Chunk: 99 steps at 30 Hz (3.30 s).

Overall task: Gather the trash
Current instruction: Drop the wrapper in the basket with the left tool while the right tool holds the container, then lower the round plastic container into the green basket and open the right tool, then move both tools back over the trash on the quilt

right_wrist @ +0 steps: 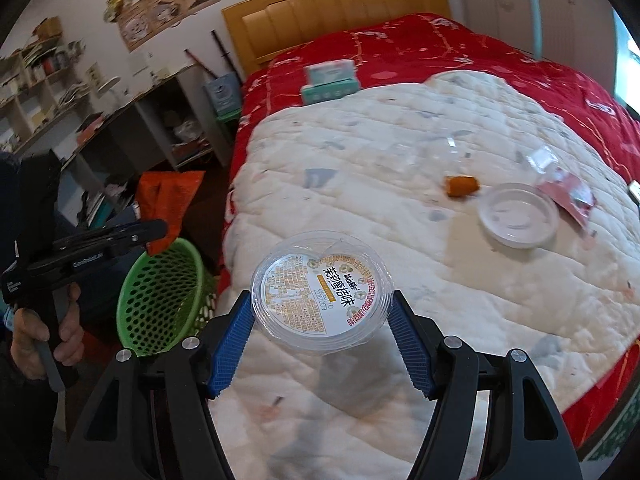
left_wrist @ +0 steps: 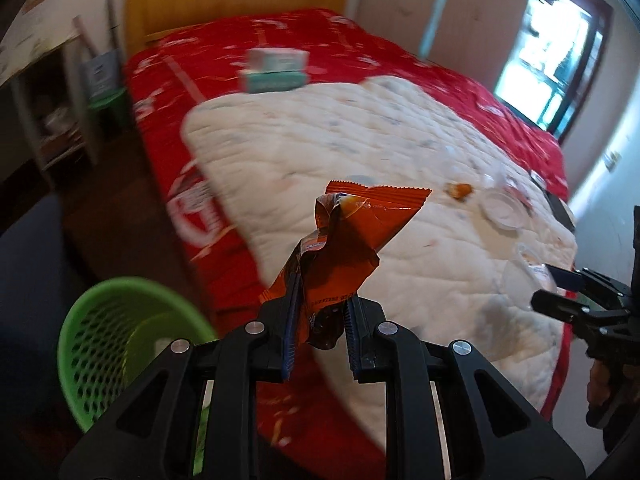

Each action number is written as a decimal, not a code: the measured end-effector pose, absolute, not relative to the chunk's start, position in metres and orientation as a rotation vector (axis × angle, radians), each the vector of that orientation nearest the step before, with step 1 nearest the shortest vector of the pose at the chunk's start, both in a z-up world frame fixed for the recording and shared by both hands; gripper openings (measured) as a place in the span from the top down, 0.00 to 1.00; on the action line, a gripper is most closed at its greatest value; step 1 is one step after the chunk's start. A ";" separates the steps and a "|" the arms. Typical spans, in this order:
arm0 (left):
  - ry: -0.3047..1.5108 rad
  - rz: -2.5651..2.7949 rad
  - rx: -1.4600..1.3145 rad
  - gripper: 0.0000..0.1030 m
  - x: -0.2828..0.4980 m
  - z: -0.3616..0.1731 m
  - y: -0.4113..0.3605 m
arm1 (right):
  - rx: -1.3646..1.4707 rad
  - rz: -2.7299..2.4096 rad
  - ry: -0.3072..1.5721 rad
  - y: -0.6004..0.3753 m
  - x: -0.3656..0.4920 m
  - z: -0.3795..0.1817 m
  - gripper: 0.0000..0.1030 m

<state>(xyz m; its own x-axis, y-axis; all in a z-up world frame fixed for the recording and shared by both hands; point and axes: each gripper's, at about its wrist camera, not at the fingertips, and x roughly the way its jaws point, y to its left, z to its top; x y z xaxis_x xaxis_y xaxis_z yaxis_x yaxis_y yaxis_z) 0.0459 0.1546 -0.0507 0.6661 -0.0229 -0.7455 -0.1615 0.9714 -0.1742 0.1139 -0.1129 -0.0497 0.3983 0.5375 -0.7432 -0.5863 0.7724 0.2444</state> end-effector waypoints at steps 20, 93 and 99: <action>0.993 0.393 -0.447 0.79 -0.041 -0.123 0.276 | -0.164 0.889 0.926 -0.018 0.084 -0.047 0.36; 0.888 0.440 -0.524 0.29 -0.063 -0.087 0.274 | -0.126 0.803 0.980 -0.019 0.114 -0.076 0.24; 0.912 0.374 -0.478 0.29 -0.031 -0.085 0.245 | -0.072 0.636 0.966 -0.093 0.153 -0.070 0.24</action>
